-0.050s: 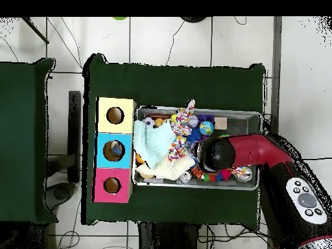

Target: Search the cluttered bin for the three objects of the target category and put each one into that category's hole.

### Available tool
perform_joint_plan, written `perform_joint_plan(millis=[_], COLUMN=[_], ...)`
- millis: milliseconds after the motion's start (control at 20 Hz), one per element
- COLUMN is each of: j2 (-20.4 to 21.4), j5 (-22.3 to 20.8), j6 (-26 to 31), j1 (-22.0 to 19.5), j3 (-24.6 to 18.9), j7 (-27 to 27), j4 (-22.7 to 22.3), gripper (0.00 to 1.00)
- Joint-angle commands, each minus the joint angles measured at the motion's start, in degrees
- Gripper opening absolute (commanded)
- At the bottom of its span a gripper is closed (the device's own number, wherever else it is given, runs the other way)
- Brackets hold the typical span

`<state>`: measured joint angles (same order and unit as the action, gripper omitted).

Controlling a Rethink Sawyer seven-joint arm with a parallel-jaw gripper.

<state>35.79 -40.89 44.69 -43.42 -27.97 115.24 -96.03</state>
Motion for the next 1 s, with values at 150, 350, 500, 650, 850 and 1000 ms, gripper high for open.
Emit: perform_joint_plan(millis=[150,350,500,650,850,1000], j2=[-1.32,-1.58,-2.85,-3.83,-6.01,-7.82], j5=[3.06,3.64,3.04,2.90,3.46,2.30], j6=[-2.78,-2.75,-3.62,-5.61,-9.60,-16.00], j1=[-0.44,0.06,0.22,-0.83,-2.88,-4.46], j3=[-2.94,-2.72,-2.33,-2.96,-4.77,-5.81], j7=[-4.14,-3.74,-3.73,-4.23,-4.53,-3.41], j4=[-4.43,-4.09,-3.00,-3.02,-2.45,-2.29], gripper=[1.00,1.00,1.00,1.00,1.00,1.00])
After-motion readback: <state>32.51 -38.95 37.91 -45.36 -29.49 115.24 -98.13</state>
